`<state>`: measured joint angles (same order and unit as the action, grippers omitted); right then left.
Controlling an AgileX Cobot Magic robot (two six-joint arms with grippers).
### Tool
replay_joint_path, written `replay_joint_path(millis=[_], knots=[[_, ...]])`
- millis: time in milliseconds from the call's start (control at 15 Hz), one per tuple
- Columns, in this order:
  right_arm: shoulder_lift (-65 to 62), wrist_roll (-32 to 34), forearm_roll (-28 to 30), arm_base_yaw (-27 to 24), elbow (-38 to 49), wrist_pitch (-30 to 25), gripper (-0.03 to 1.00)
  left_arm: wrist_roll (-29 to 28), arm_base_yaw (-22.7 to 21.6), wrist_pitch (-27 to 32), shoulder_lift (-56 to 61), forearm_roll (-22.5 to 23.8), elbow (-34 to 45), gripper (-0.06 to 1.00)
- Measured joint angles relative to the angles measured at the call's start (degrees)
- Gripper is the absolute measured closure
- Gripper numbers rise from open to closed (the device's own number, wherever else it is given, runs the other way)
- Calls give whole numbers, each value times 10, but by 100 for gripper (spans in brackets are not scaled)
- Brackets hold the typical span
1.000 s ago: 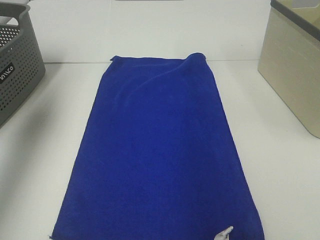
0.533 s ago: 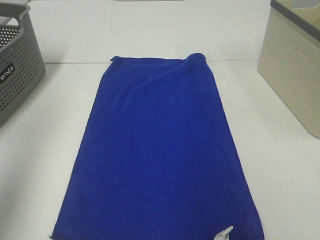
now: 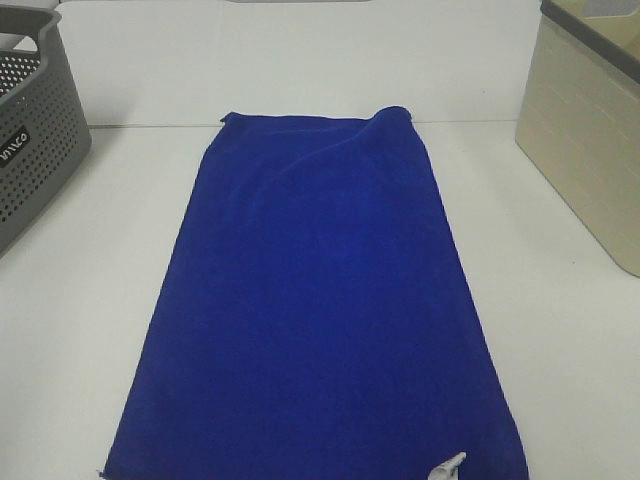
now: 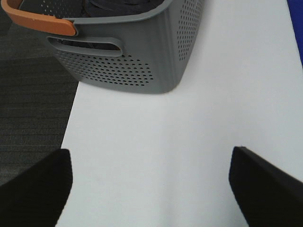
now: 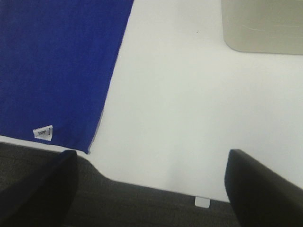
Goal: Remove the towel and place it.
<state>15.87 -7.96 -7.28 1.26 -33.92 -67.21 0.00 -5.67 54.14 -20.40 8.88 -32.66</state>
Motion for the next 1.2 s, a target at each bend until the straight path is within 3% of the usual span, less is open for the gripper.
replay_joint_path(millis=[267, 600, 800, 1200], knots=[[-87, -42, 0, 0, 51, 29, 15, 15, 0, 1, 117, -6, 19, 10], [-161, -54, 0, 0, 73, 37, 15, 40, 0, 77, 206, -100, 29, 10], [-161, -54, 0, 0, 73, 37, 15, 41, 1, 77, 207, -105, 29, 10], [-161, -54, 0, 0, 73, 35, 15, 41, 75, 77, 207, -105, 29, 10]])
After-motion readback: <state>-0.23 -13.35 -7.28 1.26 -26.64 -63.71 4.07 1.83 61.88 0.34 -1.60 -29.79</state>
